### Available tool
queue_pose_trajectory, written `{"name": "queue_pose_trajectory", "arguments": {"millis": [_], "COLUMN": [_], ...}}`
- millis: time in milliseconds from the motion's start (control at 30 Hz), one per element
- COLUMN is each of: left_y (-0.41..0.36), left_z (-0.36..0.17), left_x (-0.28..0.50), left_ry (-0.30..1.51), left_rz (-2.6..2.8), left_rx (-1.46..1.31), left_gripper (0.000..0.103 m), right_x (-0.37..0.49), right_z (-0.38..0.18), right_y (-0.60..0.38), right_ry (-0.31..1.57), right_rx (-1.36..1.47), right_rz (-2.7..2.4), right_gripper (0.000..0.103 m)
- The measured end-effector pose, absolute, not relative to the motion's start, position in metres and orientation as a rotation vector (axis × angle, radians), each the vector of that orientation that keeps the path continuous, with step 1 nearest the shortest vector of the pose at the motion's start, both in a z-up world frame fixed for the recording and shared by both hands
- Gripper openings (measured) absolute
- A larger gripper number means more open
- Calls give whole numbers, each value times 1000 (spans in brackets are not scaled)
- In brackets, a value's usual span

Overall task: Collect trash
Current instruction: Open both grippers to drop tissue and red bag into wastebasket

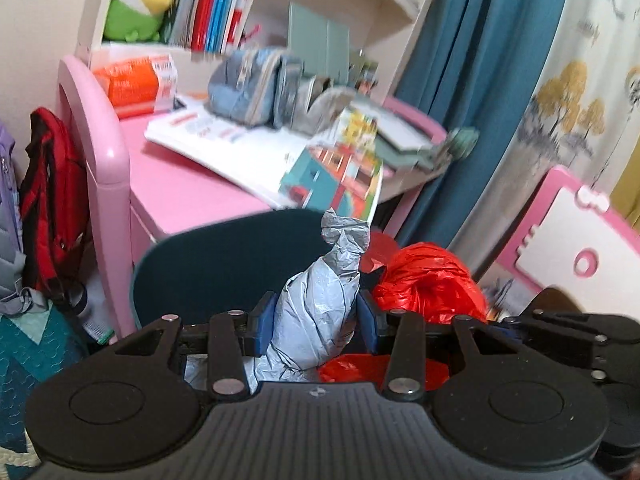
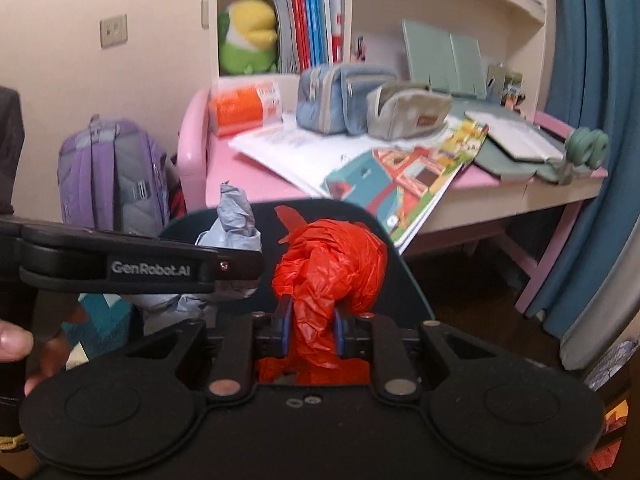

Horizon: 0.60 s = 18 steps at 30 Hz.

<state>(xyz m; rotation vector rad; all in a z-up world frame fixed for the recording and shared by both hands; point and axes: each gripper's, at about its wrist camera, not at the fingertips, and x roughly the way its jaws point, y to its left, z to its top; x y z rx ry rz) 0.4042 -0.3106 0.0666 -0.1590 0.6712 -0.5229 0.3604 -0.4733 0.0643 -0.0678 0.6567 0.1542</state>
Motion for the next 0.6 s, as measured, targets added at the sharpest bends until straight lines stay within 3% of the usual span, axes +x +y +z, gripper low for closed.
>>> {"name": "queue_pose_trajectory", "arguments": {"millis": [333, 400, 600], "left_y": [-323, -324, -323], "left_z": [42, 41, 46], "left_x": [418, 419, 412], "left_ry": [783, 788, 761], "left_rz": [-510, -505, -502], "left_rx": [-85, -81, -81], "left_gripper": [43, 44, 65], "right_x": [370, 368, 360], "right_z": [46, 47, 50], "right_y": [-466, -466, -466], "right_ry": [755, 748, 736], "right_rx": [-116, -118, -120], "right_rz": [189, 180, 184], "right_gripper": [25, 33, 37]}}
